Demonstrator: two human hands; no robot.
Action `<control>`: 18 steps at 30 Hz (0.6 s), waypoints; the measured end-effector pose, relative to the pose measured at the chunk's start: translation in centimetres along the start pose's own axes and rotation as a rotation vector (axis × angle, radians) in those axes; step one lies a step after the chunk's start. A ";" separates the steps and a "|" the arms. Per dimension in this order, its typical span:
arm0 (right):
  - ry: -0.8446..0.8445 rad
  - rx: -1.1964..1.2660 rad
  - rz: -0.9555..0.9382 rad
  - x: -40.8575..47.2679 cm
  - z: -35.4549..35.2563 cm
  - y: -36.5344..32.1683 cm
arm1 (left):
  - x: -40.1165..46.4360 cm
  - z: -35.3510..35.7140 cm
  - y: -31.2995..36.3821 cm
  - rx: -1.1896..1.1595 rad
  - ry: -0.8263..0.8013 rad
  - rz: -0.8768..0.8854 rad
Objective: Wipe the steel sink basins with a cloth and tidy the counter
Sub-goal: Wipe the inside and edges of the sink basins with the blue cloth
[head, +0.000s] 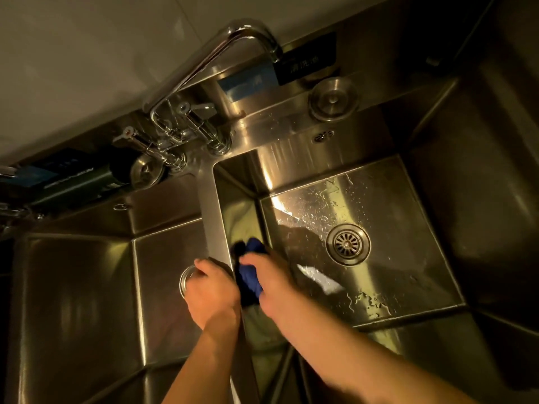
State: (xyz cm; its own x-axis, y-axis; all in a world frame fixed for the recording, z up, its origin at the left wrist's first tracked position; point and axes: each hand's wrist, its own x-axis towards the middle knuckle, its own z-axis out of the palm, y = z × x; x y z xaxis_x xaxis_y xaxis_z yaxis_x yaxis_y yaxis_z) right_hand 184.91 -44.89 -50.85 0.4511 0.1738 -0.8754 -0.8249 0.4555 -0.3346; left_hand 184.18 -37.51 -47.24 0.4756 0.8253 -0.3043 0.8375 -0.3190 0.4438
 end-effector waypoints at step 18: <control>0.051 -0.936 -1.514 2.3 -1.8 -13.8 | 0.0 -0.2 -1.3 -0.092 -0.022 0.269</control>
State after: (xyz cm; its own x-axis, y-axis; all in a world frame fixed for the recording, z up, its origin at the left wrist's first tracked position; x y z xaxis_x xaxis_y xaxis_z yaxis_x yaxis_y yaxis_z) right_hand 196.72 -52.34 -48.89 0.9322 0.0816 0.3528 0.3525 -0.4274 -0.8325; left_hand 183.05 -37.05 -47.66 0.6842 0.7061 -0.1827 0.6527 -0.4809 0.5855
